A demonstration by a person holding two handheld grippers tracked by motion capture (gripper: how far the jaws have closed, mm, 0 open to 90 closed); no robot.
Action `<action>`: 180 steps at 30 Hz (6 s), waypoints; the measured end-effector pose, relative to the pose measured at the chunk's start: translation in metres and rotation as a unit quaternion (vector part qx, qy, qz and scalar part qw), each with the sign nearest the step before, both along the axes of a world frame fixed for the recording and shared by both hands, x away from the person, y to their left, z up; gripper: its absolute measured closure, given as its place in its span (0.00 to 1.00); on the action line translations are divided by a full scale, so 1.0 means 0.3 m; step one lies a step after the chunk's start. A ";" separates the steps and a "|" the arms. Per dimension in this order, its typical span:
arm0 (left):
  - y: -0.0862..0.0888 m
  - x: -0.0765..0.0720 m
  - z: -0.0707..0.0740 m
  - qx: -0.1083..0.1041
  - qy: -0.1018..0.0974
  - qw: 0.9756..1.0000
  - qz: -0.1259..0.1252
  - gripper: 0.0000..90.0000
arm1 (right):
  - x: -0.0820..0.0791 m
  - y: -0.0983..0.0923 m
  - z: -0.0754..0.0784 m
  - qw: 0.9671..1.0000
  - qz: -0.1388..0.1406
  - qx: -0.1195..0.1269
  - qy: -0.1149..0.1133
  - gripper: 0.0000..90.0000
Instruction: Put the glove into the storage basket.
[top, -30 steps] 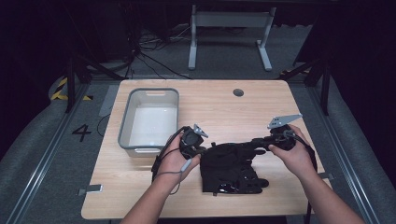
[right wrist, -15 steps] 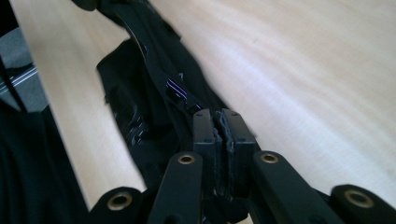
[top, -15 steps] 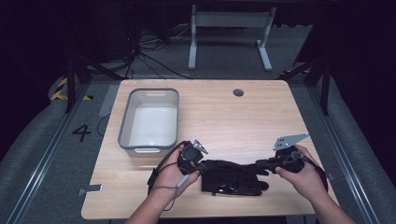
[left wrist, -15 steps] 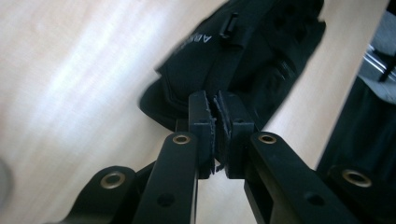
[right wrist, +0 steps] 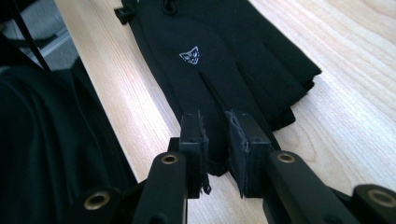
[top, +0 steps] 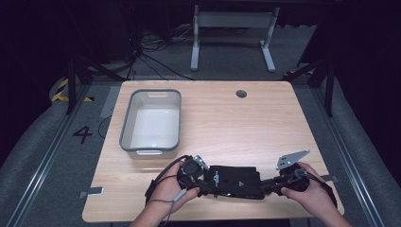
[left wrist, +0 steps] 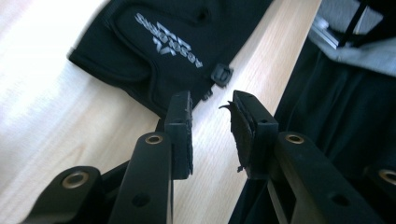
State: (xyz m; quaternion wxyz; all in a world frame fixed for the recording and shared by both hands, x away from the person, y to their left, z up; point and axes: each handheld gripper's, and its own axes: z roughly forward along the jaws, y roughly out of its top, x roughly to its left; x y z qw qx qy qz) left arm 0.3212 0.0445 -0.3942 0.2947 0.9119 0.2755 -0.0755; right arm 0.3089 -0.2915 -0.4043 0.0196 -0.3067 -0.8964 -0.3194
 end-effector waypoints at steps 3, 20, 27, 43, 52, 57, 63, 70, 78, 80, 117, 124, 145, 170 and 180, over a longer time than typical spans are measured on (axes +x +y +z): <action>-0.008 0.019 0.004 -0.003 -0.011 1.000 0.010 0.79 | -0.001 -0.028 0.016 1.000 -0.019 0.006 -0.008 0.84; -0.099 0.067 -0.061 0.025 -0.004 1.000 -0.007 0.84 | 0.017 -0.082 -0.076 0.999 -0.041 -0.034 0.005 0.73; -0.109 0.069 -0.094 0.038 0.010 0.999 -0.013 0.84 | 0.015 -0.059 -0.080 0.998 -0.020 -0.055 -0.009 0.88; -0.115 0.070 -0.106 0.042 0.016 0.999 -0.014 0.85 | -0.074 -0.052 0.013 0.999 -0.005 -0.036 0.007 0.94; -0.106 0.065 -0.079 0.029 -0.001 1.000 -0.010 0.82 | -0.044 -0.059 -0.032 0.997 -0.022 -0.072 0.013 0.81; -0.110 0.067 -0.045 0.019 -0.018 1.000 -0.014 0.80 | -0.040 -0.075 -0.011 0.997 -0.032 -0.064 -0.005 0.80; -0.137 0.072 -0.009 0.011 -0.032 0.999 -0.023 0.79 | -0.026 -0.096 -0.012 0.997 -0.047 -0.056 -0.012 0.79; -0.183 0.086 0.008 0.010 -0.041 0.998 -0.037 0.76 | -0.007 -0.132 -0.009 0.997 -0.066 -0.046 -0.019 0.77; -0.240 0.096 0.004 0.014 -0.049 0.997 -0.055 0.73 | 0.014 -0.190 -0.006 0.995 -0.091 -0.028 -0.018 0.75; -0.247 0.093 0.002 0.006 -0.049 0.997 -0.062 0.72 | 0.019 -0.200 -0.011 0.995 -0.096 -0.028 -0.022 0.74; -0.379 0.103 -0.145 0.040 -0.065 0.987 -0.139 0.36 | 0.012 -0.225 -0.037 0.994 -0.103 -0.007 -0.021 0.69; -0.378 0.099 -0.160 0.038 -0.083 0.986 -0.142 0.36 | 0.010 -0.223 -0.036 0.994 -0.102 -0.004 -0.022 0.69; -0.382 0.074 -0.168 0.055 -0.122 0.982 -0.130 0.44 | 0.007 -0.205 -0.032 0.996 -0.087 -0.002 -0.029 0.68; -0.312 0.110 -0.078 -0.007 -0.028 0.999 -0.019 0.75 | 0.019 -0.218 -0.045 0.996 -0.089 0.008 -0.024 0.69; -0.238 0.119 0.007 -0.032 -0.031 0.999 0.010 0.75 | 0.020 -0.220 -0.050 0.995 -0.092 0.007 -0.022 0.69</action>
